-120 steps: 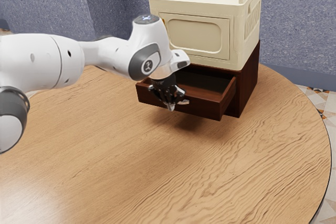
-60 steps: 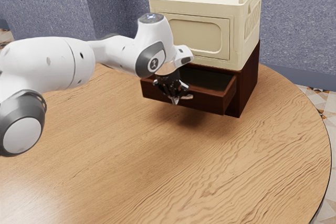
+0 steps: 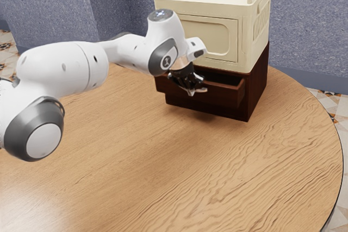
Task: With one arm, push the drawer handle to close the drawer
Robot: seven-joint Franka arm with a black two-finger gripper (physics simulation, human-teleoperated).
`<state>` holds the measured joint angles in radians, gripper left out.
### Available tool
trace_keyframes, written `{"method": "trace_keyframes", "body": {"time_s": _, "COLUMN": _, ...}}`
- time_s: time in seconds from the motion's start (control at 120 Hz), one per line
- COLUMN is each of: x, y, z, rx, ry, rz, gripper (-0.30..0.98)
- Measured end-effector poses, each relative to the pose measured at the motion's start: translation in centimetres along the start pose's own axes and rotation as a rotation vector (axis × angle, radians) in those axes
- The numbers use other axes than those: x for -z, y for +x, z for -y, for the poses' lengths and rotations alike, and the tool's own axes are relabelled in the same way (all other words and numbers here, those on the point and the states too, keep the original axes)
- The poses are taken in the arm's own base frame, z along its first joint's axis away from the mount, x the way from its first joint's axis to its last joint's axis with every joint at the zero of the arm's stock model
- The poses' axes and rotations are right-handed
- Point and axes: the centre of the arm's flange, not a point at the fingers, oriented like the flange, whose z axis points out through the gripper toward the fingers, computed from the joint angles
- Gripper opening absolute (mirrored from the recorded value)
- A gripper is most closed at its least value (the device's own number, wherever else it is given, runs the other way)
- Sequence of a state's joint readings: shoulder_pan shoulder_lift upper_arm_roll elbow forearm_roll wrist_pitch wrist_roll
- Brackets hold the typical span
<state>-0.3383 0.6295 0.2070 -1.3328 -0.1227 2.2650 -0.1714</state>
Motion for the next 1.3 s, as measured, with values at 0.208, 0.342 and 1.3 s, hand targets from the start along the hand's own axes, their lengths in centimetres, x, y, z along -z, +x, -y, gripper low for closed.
{"method": "trace_keyframes", "body": {"time_s": 0.208, "x": -0.7, "y": 1.4, "z": 0.2, "rx": -0.008, "ry": 0.006, "rz": -0.024, "gripper": -0.10}}
{"method": "trace_keyframes", "body": {"time_s": 0.342, "x": -1.5, "y": 2.1, "z": 0.3, "rx": -0.013, "ry": 0.009, "rz": -0.037, "gripper": -0.10}}
{"method": "trace_keyframes", "body": {"time_s": 1.3, "x": -3.6, "y": 5.4, "z": 0.8, "rx": -0.050, "ry": -0.020, "rz": -0.139, "gripper": -0.10}}
